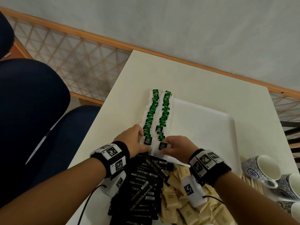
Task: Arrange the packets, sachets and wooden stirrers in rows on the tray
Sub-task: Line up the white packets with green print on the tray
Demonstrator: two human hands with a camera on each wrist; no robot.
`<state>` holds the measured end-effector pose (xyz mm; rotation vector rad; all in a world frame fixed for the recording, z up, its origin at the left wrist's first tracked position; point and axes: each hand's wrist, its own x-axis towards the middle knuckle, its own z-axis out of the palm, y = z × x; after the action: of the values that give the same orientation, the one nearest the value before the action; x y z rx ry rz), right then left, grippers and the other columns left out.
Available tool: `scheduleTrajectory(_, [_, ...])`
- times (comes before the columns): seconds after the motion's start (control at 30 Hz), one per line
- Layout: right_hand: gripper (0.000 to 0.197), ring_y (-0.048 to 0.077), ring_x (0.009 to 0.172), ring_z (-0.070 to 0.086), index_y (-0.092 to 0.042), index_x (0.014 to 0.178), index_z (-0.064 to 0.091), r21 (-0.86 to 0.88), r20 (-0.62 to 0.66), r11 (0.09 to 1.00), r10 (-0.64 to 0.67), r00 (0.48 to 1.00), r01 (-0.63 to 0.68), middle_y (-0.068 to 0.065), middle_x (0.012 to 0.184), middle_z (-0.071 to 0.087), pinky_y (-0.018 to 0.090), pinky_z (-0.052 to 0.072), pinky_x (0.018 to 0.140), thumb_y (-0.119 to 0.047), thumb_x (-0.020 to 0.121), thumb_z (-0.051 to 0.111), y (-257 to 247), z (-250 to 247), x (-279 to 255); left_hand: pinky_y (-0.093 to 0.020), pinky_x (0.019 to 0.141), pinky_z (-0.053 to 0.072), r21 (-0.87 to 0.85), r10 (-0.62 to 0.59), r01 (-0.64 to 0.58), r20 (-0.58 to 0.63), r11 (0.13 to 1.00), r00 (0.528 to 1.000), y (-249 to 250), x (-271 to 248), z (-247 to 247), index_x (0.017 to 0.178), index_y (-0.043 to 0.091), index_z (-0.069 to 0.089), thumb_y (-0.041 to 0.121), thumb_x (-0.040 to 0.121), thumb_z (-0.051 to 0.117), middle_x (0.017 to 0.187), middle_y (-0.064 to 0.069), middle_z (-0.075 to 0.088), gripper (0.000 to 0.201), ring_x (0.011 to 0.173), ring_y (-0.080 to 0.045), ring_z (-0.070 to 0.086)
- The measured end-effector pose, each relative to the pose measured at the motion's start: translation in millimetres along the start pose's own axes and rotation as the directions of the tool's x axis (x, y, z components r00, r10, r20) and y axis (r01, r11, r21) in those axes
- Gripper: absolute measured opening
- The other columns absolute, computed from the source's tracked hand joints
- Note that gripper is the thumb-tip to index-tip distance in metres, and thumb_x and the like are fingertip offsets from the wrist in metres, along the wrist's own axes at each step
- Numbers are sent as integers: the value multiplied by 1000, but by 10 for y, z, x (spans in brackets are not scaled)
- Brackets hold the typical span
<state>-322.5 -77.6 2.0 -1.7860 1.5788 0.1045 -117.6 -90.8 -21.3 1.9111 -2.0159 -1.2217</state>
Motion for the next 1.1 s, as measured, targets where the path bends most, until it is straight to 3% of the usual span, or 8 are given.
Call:
scheduleTrajectory(0.2, [18,10,80,58,-37,85,56,46,-23,999,-24,999,25,-15,80,59,27,50,78,-45,77,70,13,61,-44,-29,60,41,42,10,-12,31,999,999,12,46,-4,99,33,42,56,59,80,83,8,57,60,72,-12,57])
scheduleTrajectory(0.3, [18,12,82,60,-32,92,61,16,-33,1000,-17,999,18,-11,86,64,32,52,82,-43,79,69,23,85,-25,-29,61,42,56,12,-14,40,998,999,-15,63,-5,99,34,41,56,57,81,83,9,57,62,72,-11,57])
scheduleTrajectory(0.4, [24,11,81,59,-31,97,63,5,-49,1000,-10,999,11,-12,85,62,29,50,78,-47,80,68,12,112,-2,-28,61,41,57,17,-18,26,998,1000,-32,74,-1,98,33,42,54,62,80,82,9,56,57,72,-11,56])
scheduleTrajectory(0.53, [17,12,82,58,-30,96,66,43,-132,999,7,991,-1,-12,86,63,26,48,76,-39,82,70,25,117,24,-28,60,42,8,-3,3,-3,1000,1000,-71,79,15,97,31,43,51,64,80,82,7,57,53,72,-12,57])
scheduleTrajectory(0.73, [12,10,79,58,-29,95,70,55,-118,998,-15,993,22,-10,84,66,23,48,75,-33,84,69,-2,128,-1,-30,63,45,-110,-19,15,-35,994,999,-167,66,18,86,31,47,43,64,82,79,6,57,43,70,-14,56])
scheduleTrajectory(0.9, [9,8,77,58,-31,91,68,54,-159,993,-91,983,101,-14,81,64,17,43,65,-31,83,69,-150,115,75,-29,61,44,-163,-29,21,-47,986,998,-189,54,11,89,26,52,31,69,80,77,5,57,35,67,-14,55])
scheduleTrajectory(1.0, [11,11,79,60,-30,93,65,23,-130,995,-90,987,94,-10,85,66,24,50,69,-33,83,68,-263,172,142,-29,65,46,-177,-42,32,-50,984,998,-196,44,16,87,25,54,22,71,76,77,5,58,28,68,-13,54])
scheduleTrajectory(1.1, [30,16,85,61,-29,108,60,-19,-128,998,-69,989,67,-6,93,67,30,51,75,-43,82,66,-342,238,175,-27,63,46,-216,-51,40,-47,976,998,-224,31,16,86,26,55,19,73,72,79,3,59,23,69,-14,55])
